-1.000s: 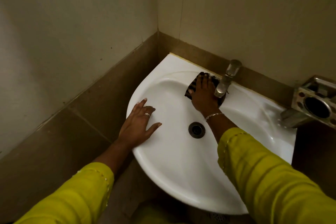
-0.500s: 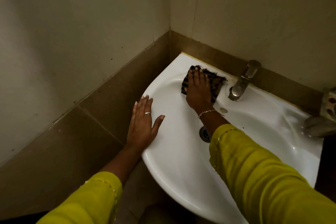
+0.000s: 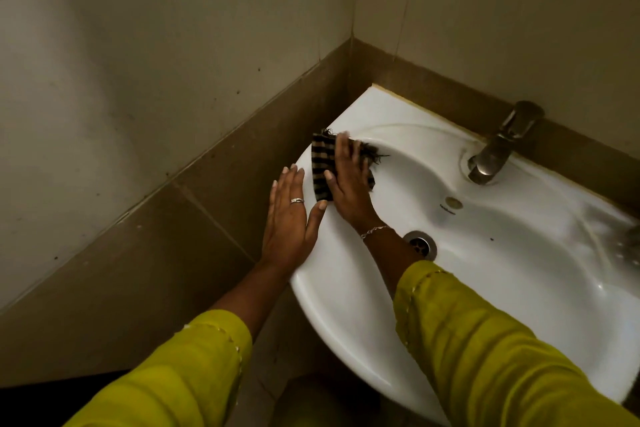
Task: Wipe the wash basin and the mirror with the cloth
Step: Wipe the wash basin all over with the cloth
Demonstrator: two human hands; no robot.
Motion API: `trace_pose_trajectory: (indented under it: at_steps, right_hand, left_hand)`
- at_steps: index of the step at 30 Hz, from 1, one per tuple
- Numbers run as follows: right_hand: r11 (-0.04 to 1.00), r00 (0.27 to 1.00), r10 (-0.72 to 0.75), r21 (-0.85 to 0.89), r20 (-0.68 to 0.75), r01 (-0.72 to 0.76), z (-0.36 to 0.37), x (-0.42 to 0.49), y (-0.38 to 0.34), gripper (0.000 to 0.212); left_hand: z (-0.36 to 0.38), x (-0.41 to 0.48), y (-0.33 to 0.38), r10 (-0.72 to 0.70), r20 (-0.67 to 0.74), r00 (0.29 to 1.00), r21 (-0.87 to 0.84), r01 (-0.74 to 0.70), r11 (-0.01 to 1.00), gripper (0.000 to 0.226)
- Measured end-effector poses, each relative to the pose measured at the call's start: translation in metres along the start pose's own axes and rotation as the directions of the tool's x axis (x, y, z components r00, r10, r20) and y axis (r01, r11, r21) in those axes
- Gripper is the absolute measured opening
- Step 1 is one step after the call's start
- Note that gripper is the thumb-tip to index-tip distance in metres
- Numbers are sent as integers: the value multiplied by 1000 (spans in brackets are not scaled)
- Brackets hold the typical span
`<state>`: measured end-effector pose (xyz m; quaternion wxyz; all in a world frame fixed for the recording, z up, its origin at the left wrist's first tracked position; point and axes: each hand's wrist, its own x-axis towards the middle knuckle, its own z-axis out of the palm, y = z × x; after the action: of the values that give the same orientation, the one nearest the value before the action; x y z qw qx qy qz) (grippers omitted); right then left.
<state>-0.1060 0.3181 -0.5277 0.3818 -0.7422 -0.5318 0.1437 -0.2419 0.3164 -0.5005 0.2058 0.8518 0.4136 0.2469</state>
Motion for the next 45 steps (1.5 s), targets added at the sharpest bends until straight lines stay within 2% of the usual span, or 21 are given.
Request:
trace_pose_trajectory:
  at_steps: [1, 3, 8, 16, 20, 27, 29, 30, 32, 33, 35, 37, 39, 42, 45]
  right_hand:
    - [996, 995, 84, -10, -45, -85, 2, 0, -5, 64]
    - [974, 973, 227, 19, -33, -226, 8, 3, -16, 68]
    - [948, 947, 317, -8, 48, -317, 18, 14, -25, 73]
    - [981, 947, 192, -33, 258, -190, 22, -13, -37, 74]
    - [989, 918, 139, -99, 372, -110, 18, -29, -39, 62]
    - [982, 874, 72, 122, 481, -147, 2, -65, -54, 58]
    - [986, 820, 138, 5, 555, -169, 0, -71, -52, 57]
    - [984, 807, 144, 3, 573, -177, -4, -75, -54, 56]
    - [964, 823, 41, 194, 566, -181, -8, -85, -60, 61]
    - [948, 828, 29, 247, 560, -201, -10, -90, -61, 61]
    - [956, 838, 7, 243, 546, -166, -12, -97, -58, 60]
    - [985, 833, -7, 146, 554, -88, -9, -106, -53, 73]
    - [998, 792, 47, -2, 609, -57, -10, -109, -49, 75]
    - [996, 758, 89, -53, 646, -72, -14, -117, -49, 75]
    - [994, 723, 111, -79, 682, -78, -23, -130, -49, 74]
  left_hand:
    - [0, 0, 0, -10, -3, 1000, -9, 10, 1000, 92]
    - [0, 0, 0, -25, -6, 1000, -25, 25, 999, 94]
    - [1, 0, -2, -9, 25, 1000, -48, 10, 999, 92]
    - [0, 2, -3, 10, 6, 1000, -123, -9, 992, 71]
    - [0, 1, -3, 35, -19, 999, -186, -38, 982, 67]
    - [-6, -2, 0, 52, -59, 997, -234, -65, 970, 62]
    - [-8, -3, -1, 62, -67, 996, -218, -75, 973, 62]
    - [-9, -4, -1, 68, -72, 995, -206, -81, 975, 66]
    - [-10, -7, -1, 95, -66, 993, -157, -104, 982, 74]
    - [-11, -8, 0, 106, -47, 993, -140, -112, 984, 72]
    - [-12, -7, 3, 87, 50, 995, -162, -78, 984, 68]
    - [-16, 0, 5, 21, 190, 982, -233, 24, 972, 69]
    - [-19, 10, 3, -13, 349, 937, -206, 91, 974, 64]
    - [-23, 18, 4, -24, 527, 850, -15, 37, 999, 59]
    - [-28, 24, 11, -72, 632, 772, -11, 102, 995, 50]
